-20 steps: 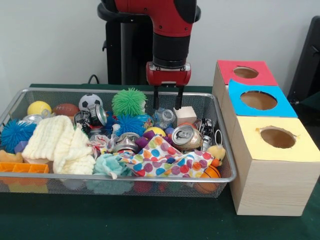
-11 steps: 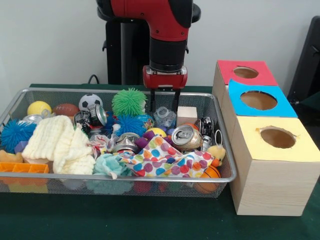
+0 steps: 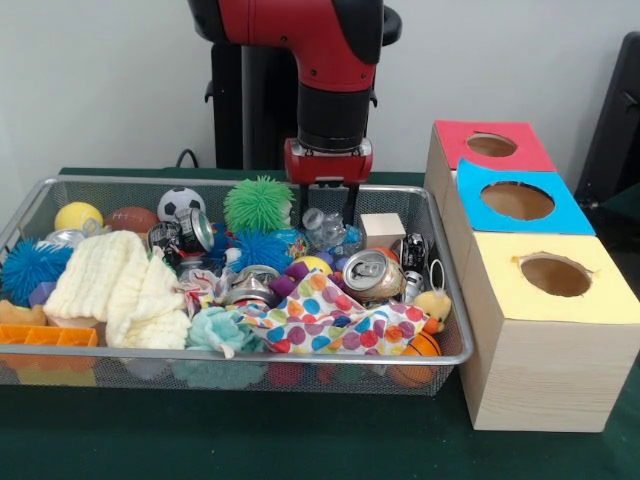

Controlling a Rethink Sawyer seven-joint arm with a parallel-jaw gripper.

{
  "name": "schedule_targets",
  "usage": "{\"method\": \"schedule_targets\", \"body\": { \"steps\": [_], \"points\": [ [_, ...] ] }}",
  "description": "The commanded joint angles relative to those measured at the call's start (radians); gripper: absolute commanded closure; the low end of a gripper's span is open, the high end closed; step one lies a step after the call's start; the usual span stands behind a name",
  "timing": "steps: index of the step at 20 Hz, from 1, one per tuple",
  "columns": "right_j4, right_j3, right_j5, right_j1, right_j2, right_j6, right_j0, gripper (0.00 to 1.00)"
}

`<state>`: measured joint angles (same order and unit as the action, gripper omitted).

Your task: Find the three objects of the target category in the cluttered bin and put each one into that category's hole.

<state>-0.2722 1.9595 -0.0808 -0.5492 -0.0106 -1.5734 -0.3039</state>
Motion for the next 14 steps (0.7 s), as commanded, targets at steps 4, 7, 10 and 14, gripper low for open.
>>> {"method": "schedule_targets", "body": {
  "steps": [4, 7, 10, 14],
  "points": [
    [-0.028, -0.133, -0.006, 0.135, -0.115, -0.067, -0.009, 0.00],
    [-0.028, -0.147, 0.021, 0.163, -0.115, -0.075, -0.008, 0.00],
    [-0.023, -0.156, 0.033, 0.179, -0.114, -0.082, -0.003, 0.00],
    [-0.012, -0.146, 0.034, 0.171, -0.114, -0.096, 0.000, 0.00]
  ]
}}
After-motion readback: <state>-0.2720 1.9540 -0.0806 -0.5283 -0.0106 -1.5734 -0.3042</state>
